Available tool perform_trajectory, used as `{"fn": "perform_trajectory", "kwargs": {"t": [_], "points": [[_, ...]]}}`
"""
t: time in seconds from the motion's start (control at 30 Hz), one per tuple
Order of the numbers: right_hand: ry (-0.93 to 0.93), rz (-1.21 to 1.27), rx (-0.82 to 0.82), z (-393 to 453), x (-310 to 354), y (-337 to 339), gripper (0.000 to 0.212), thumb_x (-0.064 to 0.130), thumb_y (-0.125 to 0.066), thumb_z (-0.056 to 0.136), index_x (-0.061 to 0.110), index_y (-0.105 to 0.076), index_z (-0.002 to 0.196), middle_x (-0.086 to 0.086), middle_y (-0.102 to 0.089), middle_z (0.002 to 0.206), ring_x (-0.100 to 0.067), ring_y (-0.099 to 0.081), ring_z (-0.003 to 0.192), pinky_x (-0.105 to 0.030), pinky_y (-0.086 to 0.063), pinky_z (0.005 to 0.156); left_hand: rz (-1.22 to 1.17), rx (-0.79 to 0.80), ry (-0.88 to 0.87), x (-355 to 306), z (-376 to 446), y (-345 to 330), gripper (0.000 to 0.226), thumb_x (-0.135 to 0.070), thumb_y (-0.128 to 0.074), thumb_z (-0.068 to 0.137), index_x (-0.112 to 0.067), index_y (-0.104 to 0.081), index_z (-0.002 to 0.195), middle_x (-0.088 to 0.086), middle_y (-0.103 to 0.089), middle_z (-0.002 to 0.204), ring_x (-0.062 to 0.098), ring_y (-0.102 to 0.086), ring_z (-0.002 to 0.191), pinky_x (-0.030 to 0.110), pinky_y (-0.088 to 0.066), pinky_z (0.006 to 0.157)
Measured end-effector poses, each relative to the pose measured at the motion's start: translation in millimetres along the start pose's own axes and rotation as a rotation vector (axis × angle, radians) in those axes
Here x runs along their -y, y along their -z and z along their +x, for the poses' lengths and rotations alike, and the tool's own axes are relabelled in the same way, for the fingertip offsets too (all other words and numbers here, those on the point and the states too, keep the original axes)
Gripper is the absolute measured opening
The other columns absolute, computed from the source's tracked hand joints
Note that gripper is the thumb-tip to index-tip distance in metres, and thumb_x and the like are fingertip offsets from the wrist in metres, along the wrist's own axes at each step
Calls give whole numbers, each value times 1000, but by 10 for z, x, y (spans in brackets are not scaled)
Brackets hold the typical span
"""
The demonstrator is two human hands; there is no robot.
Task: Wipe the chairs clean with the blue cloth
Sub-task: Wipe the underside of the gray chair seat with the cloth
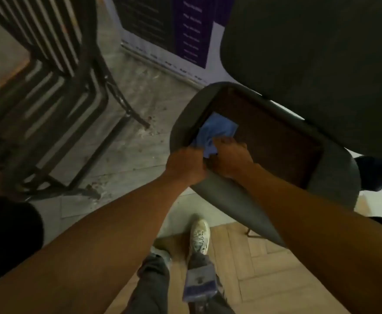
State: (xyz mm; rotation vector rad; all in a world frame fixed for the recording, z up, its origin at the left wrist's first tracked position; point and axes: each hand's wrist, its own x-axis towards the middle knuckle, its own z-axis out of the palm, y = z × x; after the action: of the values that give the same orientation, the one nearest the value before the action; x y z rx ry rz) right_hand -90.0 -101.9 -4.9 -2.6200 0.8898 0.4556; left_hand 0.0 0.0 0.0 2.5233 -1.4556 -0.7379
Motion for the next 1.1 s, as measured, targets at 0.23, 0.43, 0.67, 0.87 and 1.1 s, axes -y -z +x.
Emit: {"fn": "perform_trajectory", "kwargs": {"t": [0.23, 0.43, 0.67, 0.87, 1.1], "points": [[-27, -2, -98, 594, -536, -228, 42, 18, -46, 92, 13, -41, 134, -17, -48, 135, -36, -51, 117, -48, -45, 93, -39, -27, 60, -306, 650, -628, 49, -29, -60, 86, -7, -47, 128, 18, -54, 130, 36, -52, 118, 44, -46, 93], [178, -81, 136, 822, -778, -541, 84, 33, -65, 84, 28, -10, 148, -8, -8, 159, -35, -11, 143, -53, -21, 115, 24, 7, 108, -218, 902, -812, 63, -31, -57, 90, -4, -31, 141, 20, -38, 144, 36, -38, 132, 46, -39, 107], [125, 312, -63, 762, -724, -627, 60, 13, -66, 81, 7, -43, 136, -25, -40, 140, -36, -34, 134, -44, -23, 114, -407, -37, 192, -69, 937, -741, 49, -23, -62, 84, -10, -45, 128, 19, -43, 132, 39, -52, 112, 43, -45, 92], [3, 1036, -73, 537, -296, -413, 43, -11, -60, 76, 15, -59, 109, -7, -60, 110, -24, -57, 105, -24, -48, 85, -1402, 53, 411, 139, 635, -451, 27, 7, -48, 83, -11, -58, 99, 22, -62, 110, 39, -64, 102, 46, -58, 84], [148, 1061, -405, 362, 972, -300, 51, 2, -66, 82, 21, -53, 127, 1, -60, 126, 1, -58, 109, -17, -48, 94, -991, -336, 120, 1045, -125, 216, 43, -1, -48, 83, -23, -62, 118, 5, -64, 121, 22, -63, 106, 35, -55, 89]]}}
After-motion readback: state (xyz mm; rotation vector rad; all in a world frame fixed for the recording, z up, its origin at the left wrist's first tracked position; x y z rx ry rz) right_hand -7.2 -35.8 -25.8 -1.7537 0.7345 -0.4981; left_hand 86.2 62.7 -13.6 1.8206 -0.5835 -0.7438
